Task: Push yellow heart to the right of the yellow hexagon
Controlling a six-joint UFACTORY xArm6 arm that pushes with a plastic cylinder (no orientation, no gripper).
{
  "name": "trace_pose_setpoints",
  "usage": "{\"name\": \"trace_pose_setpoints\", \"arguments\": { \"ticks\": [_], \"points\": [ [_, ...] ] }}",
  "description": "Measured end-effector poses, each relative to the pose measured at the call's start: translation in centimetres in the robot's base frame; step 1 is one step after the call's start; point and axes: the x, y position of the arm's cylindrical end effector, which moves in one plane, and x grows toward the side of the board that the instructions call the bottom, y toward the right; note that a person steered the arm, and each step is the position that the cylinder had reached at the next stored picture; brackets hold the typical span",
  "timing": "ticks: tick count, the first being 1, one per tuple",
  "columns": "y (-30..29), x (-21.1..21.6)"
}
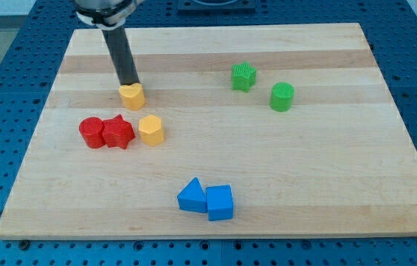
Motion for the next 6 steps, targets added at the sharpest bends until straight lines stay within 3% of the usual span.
{"name": "trace_pose_setpoints", "arguments": {
  "ticks": [3, 6],
  "points": [
    [0.1, 1.1],
    [-5.0, 1.5]
  ]
}}
